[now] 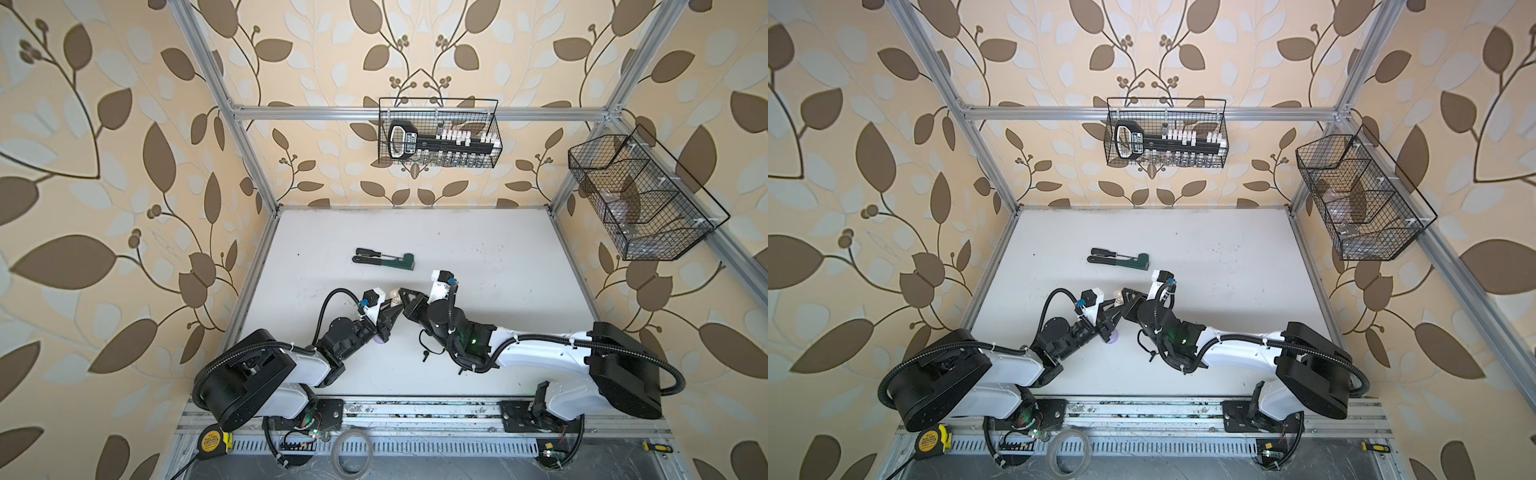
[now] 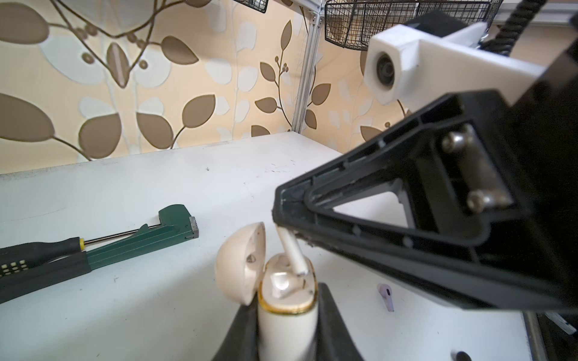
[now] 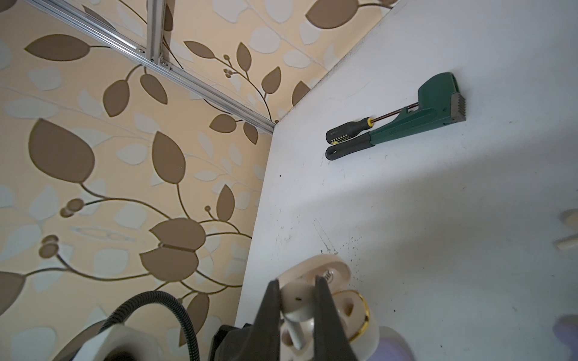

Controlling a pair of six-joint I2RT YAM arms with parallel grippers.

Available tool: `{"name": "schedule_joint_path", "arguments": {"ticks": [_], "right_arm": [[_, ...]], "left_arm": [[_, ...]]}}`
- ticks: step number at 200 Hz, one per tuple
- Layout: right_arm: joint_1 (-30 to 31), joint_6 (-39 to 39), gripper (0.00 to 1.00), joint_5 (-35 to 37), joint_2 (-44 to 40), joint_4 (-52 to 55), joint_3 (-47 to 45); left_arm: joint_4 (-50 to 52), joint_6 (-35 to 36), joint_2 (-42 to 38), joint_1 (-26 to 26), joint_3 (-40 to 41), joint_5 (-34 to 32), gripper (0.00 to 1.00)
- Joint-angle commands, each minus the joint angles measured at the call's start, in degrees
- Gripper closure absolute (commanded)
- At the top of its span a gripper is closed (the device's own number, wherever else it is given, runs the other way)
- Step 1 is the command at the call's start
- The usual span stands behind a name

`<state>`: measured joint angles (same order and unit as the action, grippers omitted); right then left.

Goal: Insert wireless bluetooth earbuds into charging case
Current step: Insert the wireless bluetooth earbud into the charging case.

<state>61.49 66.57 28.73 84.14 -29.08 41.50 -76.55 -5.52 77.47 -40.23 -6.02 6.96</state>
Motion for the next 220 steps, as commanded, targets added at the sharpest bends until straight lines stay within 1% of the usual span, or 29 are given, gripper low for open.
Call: {"name": "schedule_joint_path", "arguments": {"ticks": [1,105,130,174,220], "right_arm": [[0.4,1.2,0.96,0.4,1.4,-2.2,2.1],[1.2,2.6,1.00,-0.6,2.2,-3.6,1.2],[1.6,2.6,1.00,-1.2,2.5,-4.1,1.3],[1.6,3.1,1.00,-2.7,4.0,-5.4,1.4],[1.7,3.0,1.00,-2.3,4.1,-4.8,1.2]], "left_arm": [[-4.9,-0.4,-1.3,-0.8,-1.5,-1.0,1.00],[-4.7,-0.3,-3.0,-0.9,-0.6,-2.3,1.00],[-3.6,-0.4,-3.0,-0.9,-1.2,-2.2,1.00],[-4.8,-0.7,-2.4,-0.9,-1.1,-2.1,1.00],[-2.8,-0.8,-4.6,-0.9,-1.0,-2.6,1.00]]}}
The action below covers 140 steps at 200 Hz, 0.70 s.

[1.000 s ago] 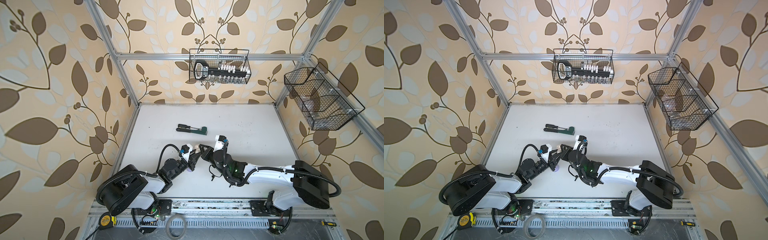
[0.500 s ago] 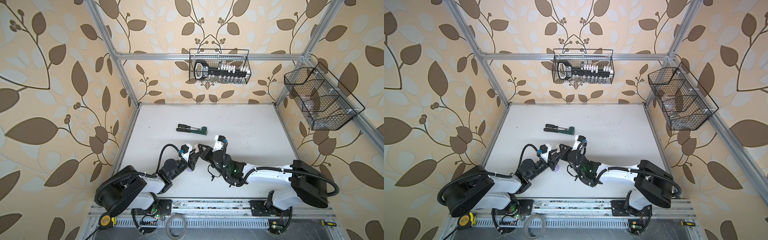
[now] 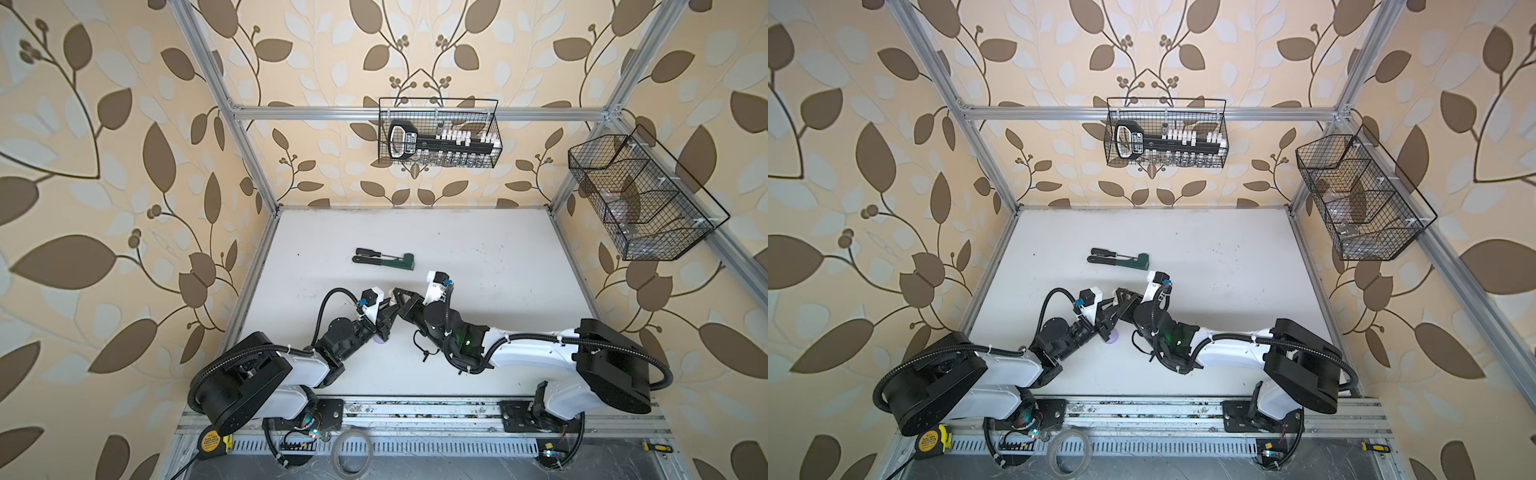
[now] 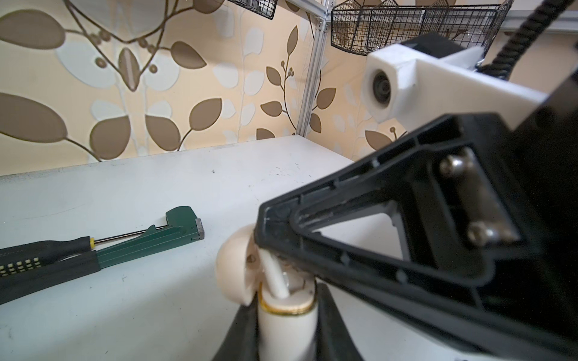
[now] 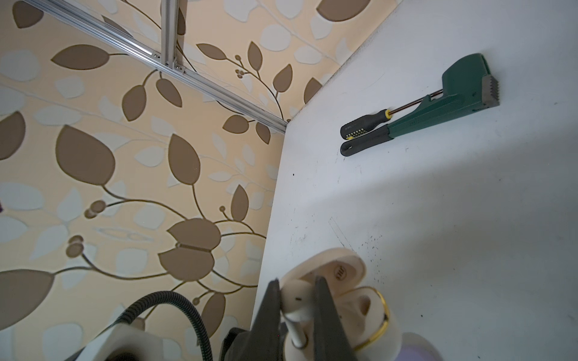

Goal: Insert wireless bluetooth earbuds into charging case
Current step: Insert the wireless bluetooth earbud into the charging case.

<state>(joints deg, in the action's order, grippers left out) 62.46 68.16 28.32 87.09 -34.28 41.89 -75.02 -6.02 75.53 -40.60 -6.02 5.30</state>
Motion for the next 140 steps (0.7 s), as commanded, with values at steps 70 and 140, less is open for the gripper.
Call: {"name": "schedule_joint_path", "arguments": {"ticks": [70,140], "right_arm": [[2.2,-1.8,0.98,-0.8,-0.1,-0.6,-2.0],[3.7,-4.4,0.95,-0.5,0.1,-2.6,-2.6]], "left_arm": [[4.4,-0.9,-10.4,-0.6,-1.6,-1.5,1.00],[8.4,-0.8,-14.1,-0.5,-1.9,-0.9,1.00]]}}
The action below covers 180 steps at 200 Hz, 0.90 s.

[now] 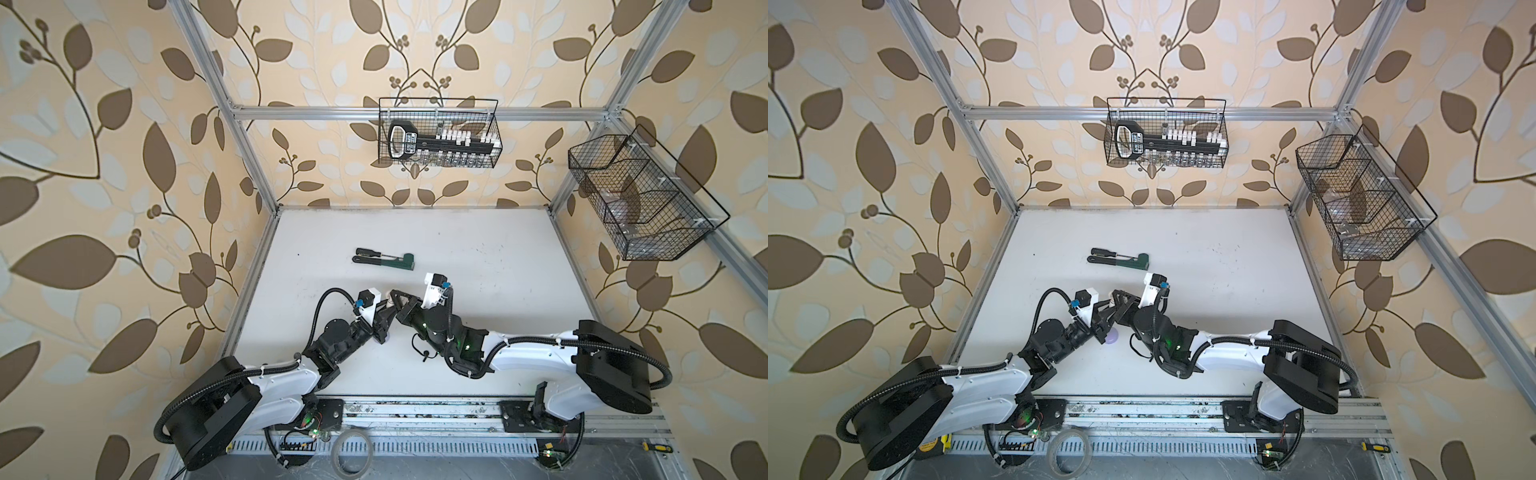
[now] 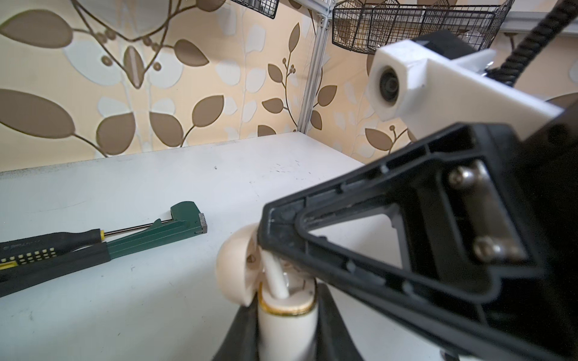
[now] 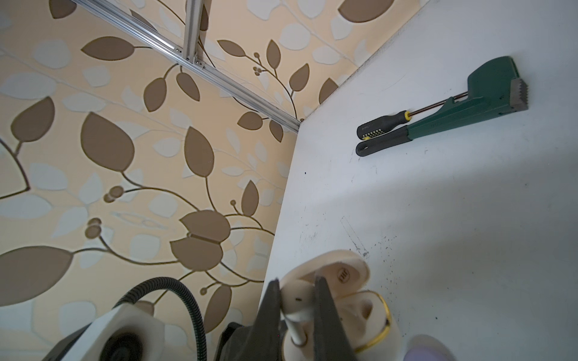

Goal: Insert wireless bluetooth earbuds into charging case
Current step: Insert the wireless bluetooth earbud into the charging case.

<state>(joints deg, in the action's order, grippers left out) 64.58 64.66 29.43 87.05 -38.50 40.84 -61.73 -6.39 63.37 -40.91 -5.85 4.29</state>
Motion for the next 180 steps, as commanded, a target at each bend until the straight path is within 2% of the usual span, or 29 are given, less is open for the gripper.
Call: {"name": "schedule_joint_path", "arguments": {"ticks": [1,51,88,180], "right_arm": [[1.6,-0.8,0.95,-1.6,0.1,1.6,-1.6],[2.4,-0.8,0.94,-0.8,-0.1,1.7,-2.5],[2.9,-0.5,0.88,-0.2,-0.6,1.7,-3.4],[3.8,-0.9,0.84,0.1,-1.1,1.5,-3.5]], "left_arm": [[-4.9,-0.4,-1.9,-0.2,-2.0,0.1,1.00],[-2.3,-0.2,-3.2,-0.2,-2.6,-0.5,1.00],[0.3,-0.3,-4.6,-0.2,-3.2,-0.8,1.00],[0.2,0.3,-5.6,-0.2,-2.7,0.2,1.00]]}}
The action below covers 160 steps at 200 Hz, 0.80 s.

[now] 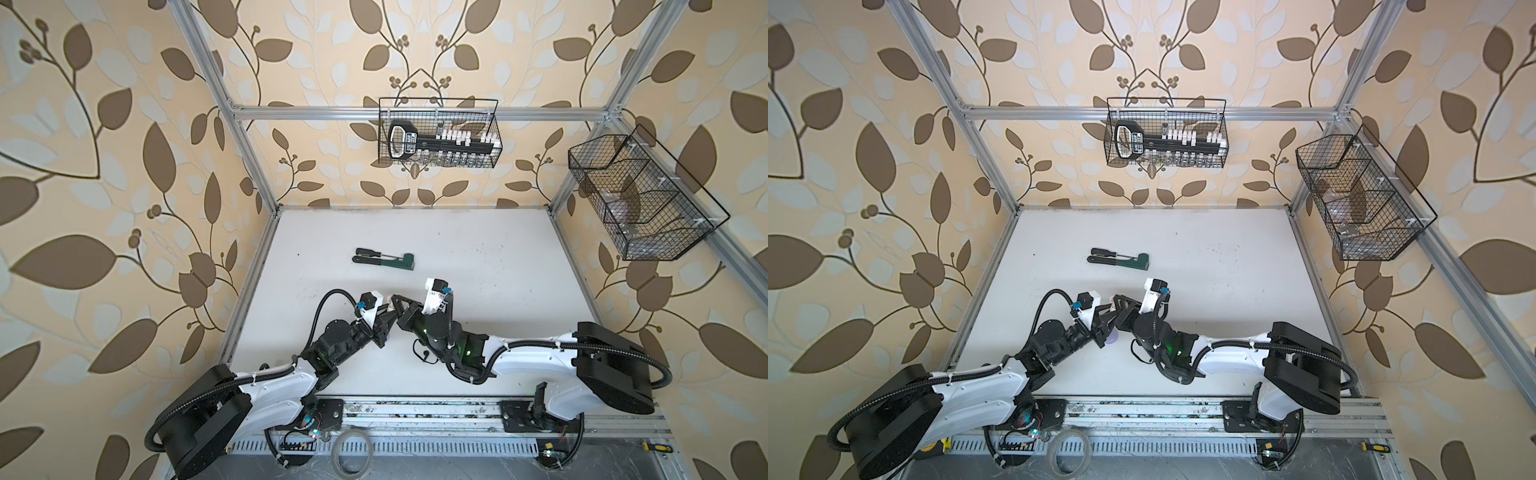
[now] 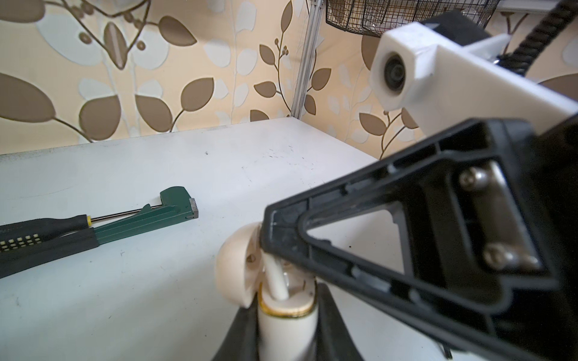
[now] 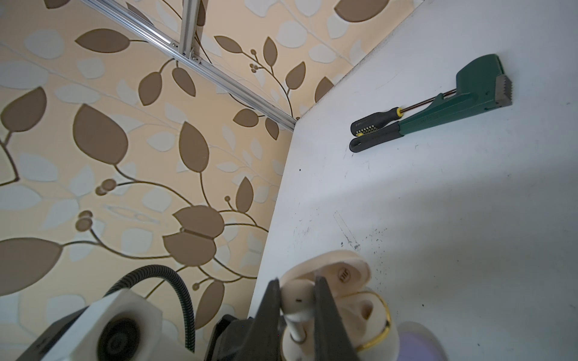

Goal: Insert wireless bluetooth earbuds into charging case
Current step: Insert the wireless bluetooth earbud into the charging case.

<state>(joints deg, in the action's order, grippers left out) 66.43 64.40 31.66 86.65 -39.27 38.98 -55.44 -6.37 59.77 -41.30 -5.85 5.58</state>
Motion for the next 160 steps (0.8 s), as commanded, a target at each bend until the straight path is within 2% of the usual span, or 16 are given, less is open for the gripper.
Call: {"name": "schedule_joint_path", "arguments": {"ticks": [1,65,110,160], "right_arm": [[1.9,-0.7,0.84,-2.1,-0.7,2.3,-1.7],[2.8,-1.0,0.84,-1.9,-0.7,2.0,-1.5],[2.8,-2.1,0.81,-2.4,-0.5,2.6,-0.6],[3.0,-2.3,0.61,-2.3,-0.9,3.0,-0.9]], "left_arm": [[-6.1,0.3,-2.0,0.2,-2.7,-1.1,1.00],[-5.2,0.3,-2.4,0.2,-2.9,-2.1,1.00],[-5.3,1.0,-2.6,0.1,-2.7,-0.3,1.00],[-5.3,1.3,-3.3,0.2,-2.4,0.1,1.00]]}}
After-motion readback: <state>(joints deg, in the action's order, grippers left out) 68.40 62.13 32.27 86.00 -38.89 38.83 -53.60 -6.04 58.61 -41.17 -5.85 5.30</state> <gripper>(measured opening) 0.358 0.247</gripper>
